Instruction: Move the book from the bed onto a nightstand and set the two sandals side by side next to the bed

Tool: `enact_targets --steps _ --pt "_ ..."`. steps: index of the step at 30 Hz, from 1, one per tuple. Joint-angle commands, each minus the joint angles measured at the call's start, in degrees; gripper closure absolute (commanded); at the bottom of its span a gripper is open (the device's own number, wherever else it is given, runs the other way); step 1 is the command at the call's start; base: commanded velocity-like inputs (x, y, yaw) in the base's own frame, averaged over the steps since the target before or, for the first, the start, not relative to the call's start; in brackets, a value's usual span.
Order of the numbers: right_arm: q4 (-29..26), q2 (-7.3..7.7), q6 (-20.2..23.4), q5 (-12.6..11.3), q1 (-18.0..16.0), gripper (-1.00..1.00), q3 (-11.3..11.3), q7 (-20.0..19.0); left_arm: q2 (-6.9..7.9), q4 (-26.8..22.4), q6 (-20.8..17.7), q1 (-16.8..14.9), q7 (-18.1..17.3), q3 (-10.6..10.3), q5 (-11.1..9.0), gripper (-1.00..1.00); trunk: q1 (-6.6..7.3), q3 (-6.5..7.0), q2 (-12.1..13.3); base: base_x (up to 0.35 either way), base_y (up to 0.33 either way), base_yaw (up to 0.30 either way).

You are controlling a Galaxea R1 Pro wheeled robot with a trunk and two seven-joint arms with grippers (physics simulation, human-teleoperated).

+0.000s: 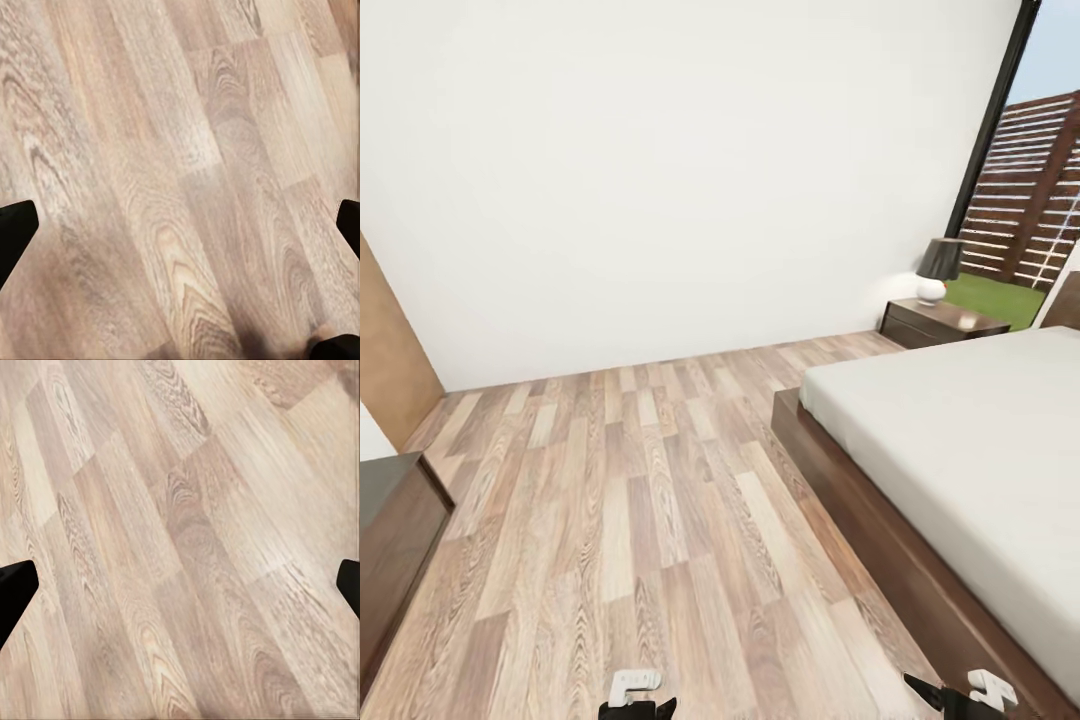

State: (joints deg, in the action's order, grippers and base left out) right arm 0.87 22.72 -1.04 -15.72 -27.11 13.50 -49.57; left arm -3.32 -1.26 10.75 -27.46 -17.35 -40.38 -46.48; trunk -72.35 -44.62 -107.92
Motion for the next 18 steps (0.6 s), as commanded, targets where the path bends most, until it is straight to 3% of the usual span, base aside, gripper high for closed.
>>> enact_targets --steps 1,18 --pt "0.09 0.02 -0.11 -0.01 -0.05 -1.0 0.12 -0.18 -0.02 0.12 0.23 -0.05 -0.23 -0.48 -0.54 -1.0 0.01 -0.09 -0.02 0.0 0.0 -0.261" --pt "0.08 -0.53 -0.11 0.08 -0.05 -1.0 0.12 -0.17 -0.45 0.12 0.23 -0.03 -0.23 -0.48 -0.54 -1.0 0.01 -0.68 -0.02 0.0 0.0 -0.261"
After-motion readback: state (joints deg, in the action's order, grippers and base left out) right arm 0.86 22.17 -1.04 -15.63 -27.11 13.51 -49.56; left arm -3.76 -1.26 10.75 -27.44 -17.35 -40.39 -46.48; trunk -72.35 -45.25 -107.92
